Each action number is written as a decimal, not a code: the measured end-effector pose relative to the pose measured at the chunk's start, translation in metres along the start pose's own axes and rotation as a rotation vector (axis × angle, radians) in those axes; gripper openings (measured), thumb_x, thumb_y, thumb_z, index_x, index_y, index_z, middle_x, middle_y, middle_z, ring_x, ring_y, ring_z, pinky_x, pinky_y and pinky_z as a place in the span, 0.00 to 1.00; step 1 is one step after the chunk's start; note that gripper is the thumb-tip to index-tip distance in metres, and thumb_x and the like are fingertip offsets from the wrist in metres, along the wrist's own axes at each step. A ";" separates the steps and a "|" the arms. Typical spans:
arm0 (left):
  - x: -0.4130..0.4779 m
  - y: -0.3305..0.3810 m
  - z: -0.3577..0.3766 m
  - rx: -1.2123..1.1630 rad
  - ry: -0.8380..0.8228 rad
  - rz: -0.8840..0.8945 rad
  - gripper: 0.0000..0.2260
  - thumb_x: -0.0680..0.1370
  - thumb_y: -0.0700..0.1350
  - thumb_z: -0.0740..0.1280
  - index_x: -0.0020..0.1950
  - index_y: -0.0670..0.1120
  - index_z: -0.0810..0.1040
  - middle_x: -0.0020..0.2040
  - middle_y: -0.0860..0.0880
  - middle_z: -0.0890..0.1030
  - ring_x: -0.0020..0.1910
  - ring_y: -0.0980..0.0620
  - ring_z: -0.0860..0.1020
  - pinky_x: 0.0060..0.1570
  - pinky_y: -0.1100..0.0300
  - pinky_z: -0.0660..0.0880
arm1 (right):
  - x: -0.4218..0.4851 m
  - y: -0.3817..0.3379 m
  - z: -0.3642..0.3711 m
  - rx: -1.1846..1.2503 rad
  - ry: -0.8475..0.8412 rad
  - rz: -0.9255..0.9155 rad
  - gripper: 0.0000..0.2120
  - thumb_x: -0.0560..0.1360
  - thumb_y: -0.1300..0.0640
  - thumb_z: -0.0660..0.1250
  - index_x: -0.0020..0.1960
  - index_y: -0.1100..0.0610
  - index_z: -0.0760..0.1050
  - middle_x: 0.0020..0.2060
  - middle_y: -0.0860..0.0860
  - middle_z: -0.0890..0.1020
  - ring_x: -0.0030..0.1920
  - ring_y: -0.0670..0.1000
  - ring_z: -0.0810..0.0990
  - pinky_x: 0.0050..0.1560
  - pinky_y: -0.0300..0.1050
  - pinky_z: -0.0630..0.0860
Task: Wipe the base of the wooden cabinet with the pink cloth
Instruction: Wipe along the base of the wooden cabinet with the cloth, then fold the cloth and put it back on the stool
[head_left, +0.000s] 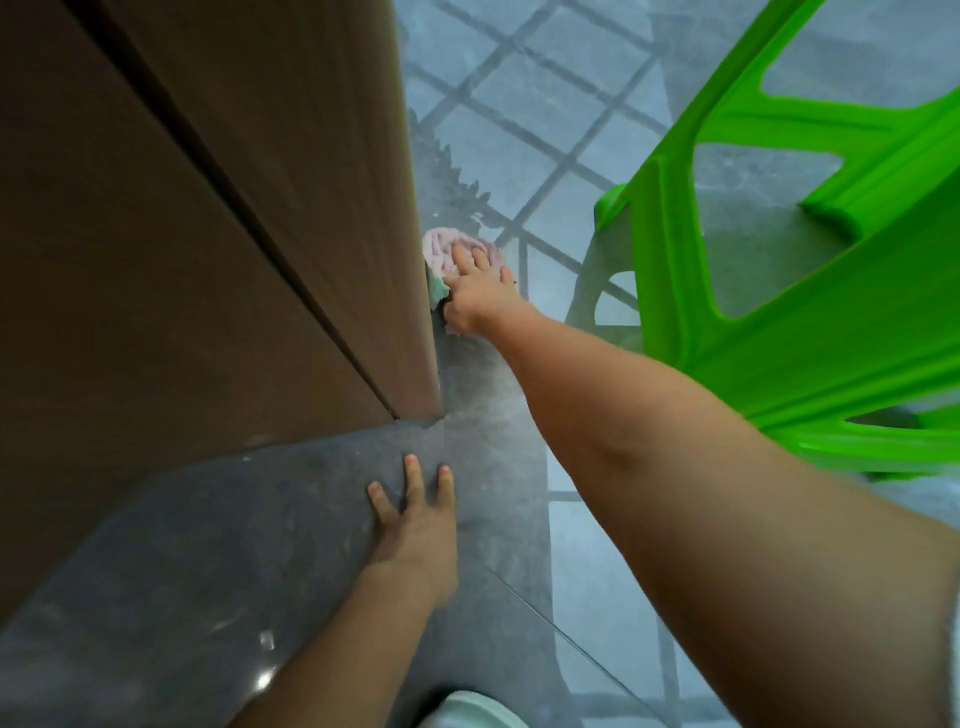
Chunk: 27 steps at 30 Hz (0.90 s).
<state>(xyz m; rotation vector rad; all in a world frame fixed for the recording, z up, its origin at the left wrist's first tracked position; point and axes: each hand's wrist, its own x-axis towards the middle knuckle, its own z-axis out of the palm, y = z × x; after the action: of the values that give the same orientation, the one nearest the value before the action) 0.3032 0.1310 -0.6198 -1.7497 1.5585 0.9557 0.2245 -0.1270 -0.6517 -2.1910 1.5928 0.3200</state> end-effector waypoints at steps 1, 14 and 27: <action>0.000 0.000 -0.004 0.009 0.001 0.000 0.44 0.79 0.39 0.63 0.82 0.50 0.33 0.81 0.42 0.29 0.78 0.25 0.38 0.76 0.34 0.51 | -0.010 -0.001 0.004 0.011 0.007 -0.006 0.33 0.76 0.53 0.60 0.78 0.51 0.53 0.80 0.54 0.43 0.79 0.59 0.39 0.76 0.65 0.40; -0.006 -0.001 0.000 -0.067 0.136 0.102 0.40 0.73 0.54 0.68 0.81 0.45 0.56 0.84 0.45 0.53 0.83 0.45 0.47 0.76 0.34 0.32 | -0.221 -0.003 0.097 0.016 -0.100 -0.184 0.32 0.76 0.49 0.60 0.78 0.42 0.52 0.80 0.55 0.44 0.79 0.59 0.40 0.75 0.63 0.41; -0.042 -0.008 0.033 -1.678 0.482 -0.014 0.05 0.75 0.42 0.74 0.45 0.48 0.79 0.40 0.51 0.84 0.41 0.49 0.80 0.37 0.61 0.78 | -0.275 -0.011 0.043 1.481 -0.250 0.468 0.18 0.75 0.66 0.66 0.64 0.55 0.74 0.38 0.57 0.79 0.34 0.53 0.79 0.36 0.47 0.81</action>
<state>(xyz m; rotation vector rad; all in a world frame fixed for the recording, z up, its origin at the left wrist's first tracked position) 0.3050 0.1830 -0.6037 -3.1838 0.7540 2.2947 0.1493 0.1294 -0.5733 -0.6327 1.3823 -0.3733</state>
